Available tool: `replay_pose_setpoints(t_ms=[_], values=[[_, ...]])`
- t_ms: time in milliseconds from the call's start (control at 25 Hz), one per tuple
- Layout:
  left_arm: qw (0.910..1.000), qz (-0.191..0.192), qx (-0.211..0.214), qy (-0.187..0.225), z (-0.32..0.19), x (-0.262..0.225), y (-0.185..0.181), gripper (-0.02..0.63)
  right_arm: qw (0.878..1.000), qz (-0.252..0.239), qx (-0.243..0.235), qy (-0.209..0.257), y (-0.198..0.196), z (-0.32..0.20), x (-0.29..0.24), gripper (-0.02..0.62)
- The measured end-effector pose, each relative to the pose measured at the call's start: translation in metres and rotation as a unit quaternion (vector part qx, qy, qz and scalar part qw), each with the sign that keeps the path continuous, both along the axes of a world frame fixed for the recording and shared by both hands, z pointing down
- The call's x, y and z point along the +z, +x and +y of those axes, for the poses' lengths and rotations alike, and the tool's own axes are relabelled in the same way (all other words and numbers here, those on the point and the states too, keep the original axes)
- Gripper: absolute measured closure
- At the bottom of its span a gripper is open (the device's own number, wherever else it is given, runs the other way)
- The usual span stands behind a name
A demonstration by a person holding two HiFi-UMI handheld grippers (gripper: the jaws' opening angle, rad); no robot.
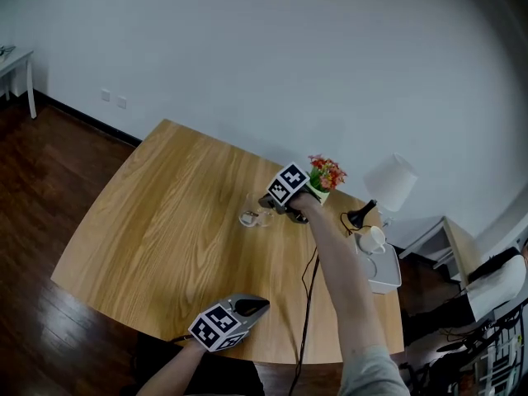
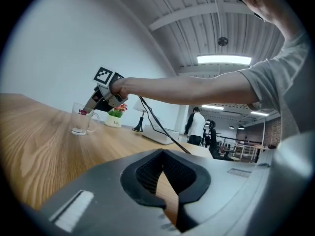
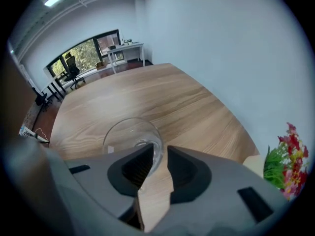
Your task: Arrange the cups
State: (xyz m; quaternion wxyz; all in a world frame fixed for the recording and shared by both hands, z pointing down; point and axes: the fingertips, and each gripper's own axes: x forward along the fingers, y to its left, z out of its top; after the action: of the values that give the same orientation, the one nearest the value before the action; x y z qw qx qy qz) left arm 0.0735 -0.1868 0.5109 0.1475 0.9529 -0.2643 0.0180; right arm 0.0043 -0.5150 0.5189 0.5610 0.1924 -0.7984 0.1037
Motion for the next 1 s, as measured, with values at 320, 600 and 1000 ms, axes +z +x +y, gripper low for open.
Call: replay_pose_setpoints(t_ms=[320,600,1000], values=[[1.0000,-0.004,0.002,0.002,0.004,0.001,-0.003,0.597,0.999,-0.032,0.029,-0.027,0.000,0.015,-0.002,0.568],[0.9979,0.048,0.042,-0.001,0.009,-0.016,0.023,0.597,0.996,-0.070,0.042,-0.042,0.055,0.060,-0.033,0.568],[0.9905,-0.005,0.137,0.017,0.034,0.004,0.121,0.597,0.989,-0.065,0.134,-0.012,0.253,0.114,-0.109,0.568]])
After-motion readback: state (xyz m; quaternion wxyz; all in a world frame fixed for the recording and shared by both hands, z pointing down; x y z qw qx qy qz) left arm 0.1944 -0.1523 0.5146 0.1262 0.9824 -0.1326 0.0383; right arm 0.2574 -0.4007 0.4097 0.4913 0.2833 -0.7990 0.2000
